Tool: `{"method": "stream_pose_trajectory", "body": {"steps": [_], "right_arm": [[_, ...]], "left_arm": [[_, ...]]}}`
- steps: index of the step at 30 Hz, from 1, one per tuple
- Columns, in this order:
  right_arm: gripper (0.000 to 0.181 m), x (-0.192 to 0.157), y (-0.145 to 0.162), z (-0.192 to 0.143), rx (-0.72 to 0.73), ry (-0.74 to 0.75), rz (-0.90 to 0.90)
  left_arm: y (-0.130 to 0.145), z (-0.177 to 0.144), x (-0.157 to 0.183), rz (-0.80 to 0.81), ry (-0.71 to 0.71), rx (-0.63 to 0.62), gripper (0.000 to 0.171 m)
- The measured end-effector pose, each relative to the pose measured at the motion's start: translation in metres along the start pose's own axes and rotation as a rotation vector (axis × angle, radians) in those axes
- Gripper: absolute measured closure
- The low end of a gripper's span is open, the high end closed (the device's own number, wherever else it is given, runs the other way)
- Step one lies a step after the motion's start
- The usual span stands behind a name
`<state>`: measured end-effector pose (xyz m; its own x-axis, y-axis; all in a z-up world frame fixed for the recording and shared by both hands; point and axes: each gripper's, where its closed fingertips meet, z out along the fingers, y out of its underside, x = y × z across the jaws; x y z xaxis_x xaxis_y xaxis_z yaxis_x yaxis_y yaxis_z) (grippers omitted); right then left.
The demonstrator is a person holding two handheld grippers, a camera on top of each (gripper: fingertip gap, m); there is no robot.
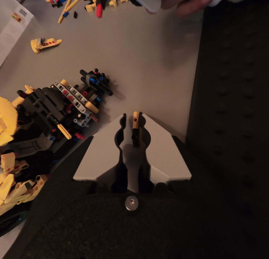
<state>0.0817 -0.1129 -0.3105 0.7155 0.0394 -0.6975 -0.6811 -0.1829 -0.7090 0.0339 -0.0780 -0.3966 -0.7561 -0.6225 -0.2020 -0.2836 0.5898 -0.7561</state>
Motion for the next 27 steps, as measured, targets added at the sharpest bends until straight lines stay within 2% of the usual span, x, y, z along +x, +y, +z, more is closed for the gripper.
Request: {"method": "stream_pose_trajectory", "body": {"steps": [1, 3, 7, 10, 21, 27], "right_arm": [[0.175, 0.003, 0.002, 0.002, -0.01, 0.015, 0.011], [0.175, 0.006, 0.007, 0.008, -0.02, 0.019, 0.055], [0.175, 0.005, 0.015, 0.026, -0.057, 0.089, -0.007], [0.175, 0.0, 0.019, 0.038, -0.073, 0.101, -0.037], [0.175, 0.0, 0.029, 0.05, -0.126, 0.115, -0.044], [0.176, -0.011, 0.026, 0.043, -0.13, -0.021, 0.036]], "left_arm": [[-0.004, -0.001, -0.003, -0.001, -0.022, 0.017, 0.143], [-0.015, -0.005, -0.011, 0.03, -0.102, 0.064, 0.14], [-0.041, -0.019, -0.032, 0.178, -0.377, 0.135, 0.146], [-0.046, -0.024, -0.044, 0.268, -0.539, 0.109, 0.149], [-0.043, -0.016, -0.036, 0.324, -0.512, 0.073, 0.169], [-0.051, -0.024, -0.032, 0.349, -0.499, 0.134, 0.169]]}}
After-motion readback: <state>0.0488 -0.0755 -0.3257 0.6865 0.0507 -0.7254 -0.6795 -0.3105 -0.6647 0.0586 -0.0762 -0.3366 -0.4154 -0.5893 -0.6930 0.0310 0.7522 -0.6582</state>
